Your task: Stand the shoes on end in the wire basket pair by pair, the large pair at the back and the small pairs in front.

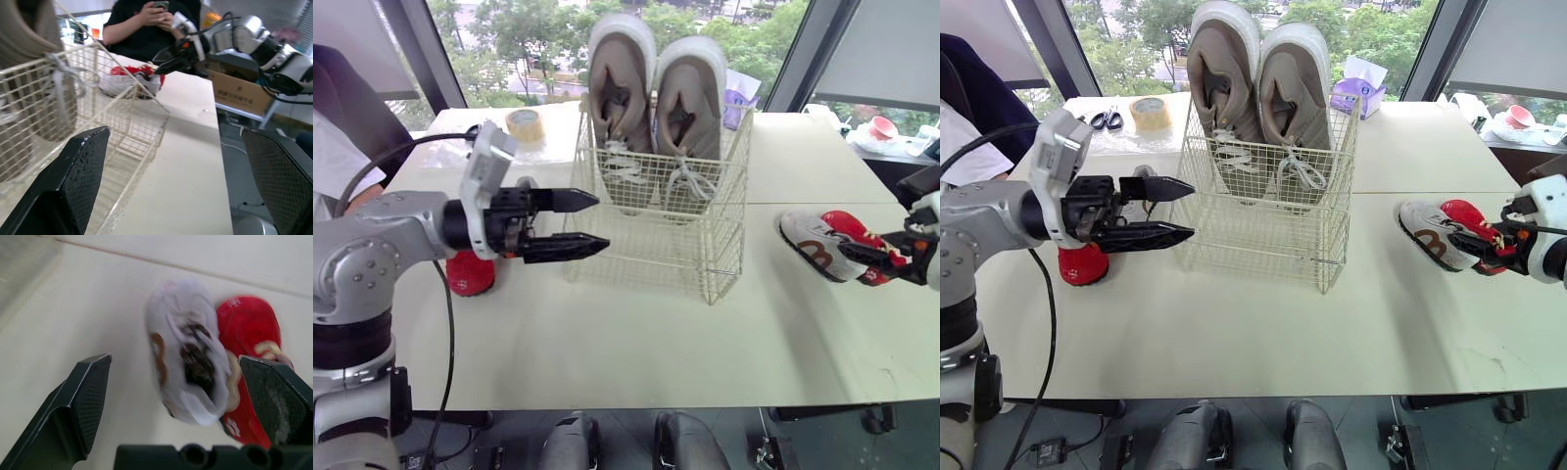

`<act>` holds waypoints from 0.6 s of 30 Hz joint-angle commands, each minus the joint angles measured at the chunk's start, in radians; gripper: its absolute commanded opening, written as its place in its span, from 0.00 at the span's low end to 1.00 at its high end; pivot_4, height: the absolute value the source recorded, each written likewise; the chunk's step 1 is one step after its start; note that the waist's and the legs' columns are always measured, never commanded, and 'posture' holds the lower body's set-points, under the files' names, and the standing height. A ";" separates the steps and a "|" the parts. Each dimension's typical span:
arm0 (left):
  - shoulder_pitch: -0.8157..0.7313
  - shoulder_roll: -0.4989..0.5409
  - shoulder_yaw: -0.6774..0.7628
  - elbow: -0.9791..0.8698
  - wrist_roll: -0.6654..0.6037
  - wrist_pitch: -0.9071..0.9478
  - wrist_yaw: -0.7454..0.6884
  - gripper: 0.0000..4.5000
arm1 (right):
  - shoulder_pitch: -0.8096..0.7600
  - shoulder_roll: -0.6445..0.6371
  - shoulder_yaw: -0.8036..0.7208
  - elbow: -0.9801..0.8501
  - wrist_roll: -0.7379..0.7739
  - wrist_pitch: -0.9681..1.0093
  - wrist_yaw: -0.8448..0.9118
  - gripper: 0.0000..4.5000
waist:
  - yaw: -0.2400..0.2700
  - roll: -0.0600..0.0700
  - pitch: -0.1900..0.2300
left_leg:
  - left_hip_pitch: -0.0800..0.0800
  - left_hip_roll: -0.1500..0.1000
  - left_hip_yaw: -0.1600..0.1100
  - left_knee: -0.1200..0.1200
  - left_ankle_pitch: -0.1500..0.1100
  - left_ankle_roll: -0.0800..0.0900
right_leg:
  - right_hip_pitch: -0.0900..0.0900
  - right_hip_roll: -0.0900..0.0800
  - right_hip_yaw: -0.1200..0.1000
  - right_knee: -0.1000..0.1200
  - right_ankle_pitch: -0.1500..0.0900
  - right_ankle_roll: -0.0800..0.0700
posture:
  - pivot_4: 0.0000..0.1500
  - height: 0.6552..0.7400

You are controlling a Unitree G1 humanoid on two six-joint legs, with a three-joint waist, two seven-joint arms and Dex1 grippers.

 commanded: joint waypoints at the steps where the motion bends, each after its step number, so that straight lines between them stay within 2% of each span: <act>1: 0.004 0.012 0.009 -0.032 -0.019 -0.027 0.018 0.98 | -0.035 0.001 0.017 0.062 -0.034 -0.057 0.044 1.00 | 0.001 0.000 0.000 | 0.000 0.000 0.000 0.000 0.000 0.000 | 0.000 0.000 0.000 0.000 0.000 0.000 | 1.00 1.00; 12: 0.047 0.026 0.006 -0.078 -0.020 -0.049 0.078 0.98 | -0.154 0.054 0.147 0.286 -0.157 -0.180 0.115 1.00 | 0.001 0.000 0.000 | 0.000 0.000 0.000 0.000 0.000 -0.001 | 0.000 0.000 0.000 0.000 0.000 0.000 | 1.00 1.00; 15: 0.054 0.032 0.007 -0.085 -0.020 -0.057 0.088 1.00 | -0.173 0.064 0.171 0.312 -0.184 -0.197 0.123 0.80 | 0.001 0.000 0.000 | 0.000 0.000 0.000 0.000 0.000 -0.001 | 0.000 0.000 0.000 0.000 0.000 0.000 | 1.00 1.00; 18: 0.049 0.038 0.002 -0.081 -0.016 -0.065 0.094 1.00 | -0.184 0.072 0.179 0.310 -0.194 -0.199 0.129 0.49 | 0.001 0.000 0.000 | 0.000 0.000 0.000 0.000 0.000 -0.001 | 0.000 0.000 0.000 0.000 0.000 0.000 | 1.00 1.00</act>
